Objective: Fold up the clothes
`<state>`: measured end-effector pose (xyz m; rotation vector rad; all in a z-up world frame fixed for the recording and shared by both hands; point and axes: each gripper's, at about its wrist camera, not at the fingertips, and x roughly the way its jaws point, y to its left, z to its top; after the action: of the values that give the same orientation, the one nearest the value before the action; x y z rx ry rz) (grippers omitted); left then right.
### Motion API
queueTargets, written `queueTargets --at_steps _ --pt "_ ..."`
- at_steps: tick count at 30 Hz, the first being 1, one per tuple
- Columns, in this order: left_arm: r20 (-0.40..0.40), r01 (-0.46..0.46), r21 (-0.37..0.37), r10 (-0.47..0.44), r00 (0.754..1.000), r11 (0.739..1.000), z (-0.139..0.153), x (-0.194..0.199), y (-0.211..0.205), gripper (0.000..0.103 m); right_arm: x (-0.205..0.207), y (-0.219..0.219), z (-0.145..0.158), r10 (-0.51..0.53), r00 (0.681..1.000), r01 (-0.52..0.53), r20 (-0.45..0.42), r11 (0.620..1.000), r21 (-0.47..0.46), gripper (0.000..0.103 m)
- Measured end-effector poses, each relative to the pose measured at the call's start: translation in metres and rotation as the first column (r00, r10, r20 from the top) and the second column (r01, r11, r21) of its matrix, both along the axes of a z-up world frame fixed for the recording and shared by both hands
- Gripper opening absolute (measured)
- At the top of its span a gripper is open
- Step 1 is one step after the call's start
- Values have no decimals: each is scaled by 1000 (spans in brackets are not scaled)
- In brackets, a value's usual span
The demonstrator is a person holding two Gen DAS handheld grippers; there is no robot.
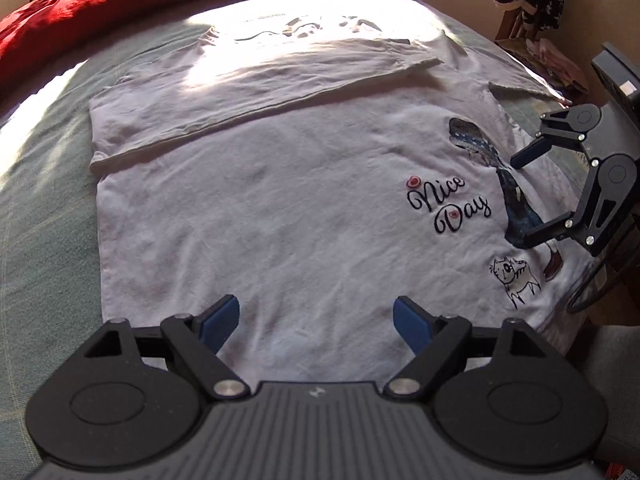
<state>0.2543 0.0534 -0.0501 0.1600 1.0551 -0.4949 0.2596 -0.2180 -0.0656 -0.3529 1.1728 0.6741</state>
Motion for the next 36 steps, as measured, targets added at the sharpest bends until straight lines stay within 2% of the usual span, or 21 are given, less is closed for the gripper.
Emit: queueTargets --at_steps 1,4,6,8,10,12,14,17,18,21,25,26,28,30,32,36 --pt "15 -4 -9 4 1000 1000 3 8 -3 84 4 -1 2 2 1000 -2 -24 1000 5 103" --pt "53 -13 -37 15 998 999 12 32 -13 84 24 -17 16 -81 991 95 -111 988 122 103" --pt "51 -34 -74 38 998 997 13 47 -19 84 42 -30 30 -155 982 173 -106 965 196 103" --pt "43 -60 -92 64 997 994 11 59 -24 84 64 -46 43 -221 973 229 -60 936 267 103" --pt "28 -78 -104 81 996 992 7 67 -29 84 88 -67 50 -312 950 300 -15 899 319 103" --pt "8 -92 -113 93 996 989 3 71 -33 84 116 -95 49 -414 910 374 30 847 378 103" --pt "-18 -104 -117 103 995 988 -3 74 -37 84 147 -123 42 -515 856 449 47 785 427 103" --pt "-36 -114 -112 111 993 987 -9 78 -43 84 184 -159 22 -586 809 517 -50 669 533 103" --pt "-40 -116 -109 112 993 987 -10 79 -45 84 191 -166 17 -604 794 536 -70 641 549 103" --pt "-53 -114 -105 109 993 988 -15 83 -51 84 206 -181 -4 -665 741 598 -98 585 548 103" --pt "-54 -112 -98 107 993 989 -15 87 -56 84 212 -205 -25 -758 647 682 -82 527 508 103" --pt "-52 -109 -99 104 993 989 -14 88 -56 84 210 -211 -23 -773 628 695 -94 502 515 103" --pt "-52 -105 -98 101 994 990 -14 91 -57 84 204 -209 -11 -788 610 710 -82 498 499 103" --pt "-50 -110 -96 105 993 989 -14 93 -56 84 195 -200 7 -771 634 677 -61 514 527 103" --pt "-48 -116 -98 111 993 988 -15 96 -56 84 190 -185 21 -739 673 633 -42 545 550 103" --pt "-25 -127 -84 125 992 988 -14 97 -54 84 193 -154 22 -705 709 607 -19 596 525 103"
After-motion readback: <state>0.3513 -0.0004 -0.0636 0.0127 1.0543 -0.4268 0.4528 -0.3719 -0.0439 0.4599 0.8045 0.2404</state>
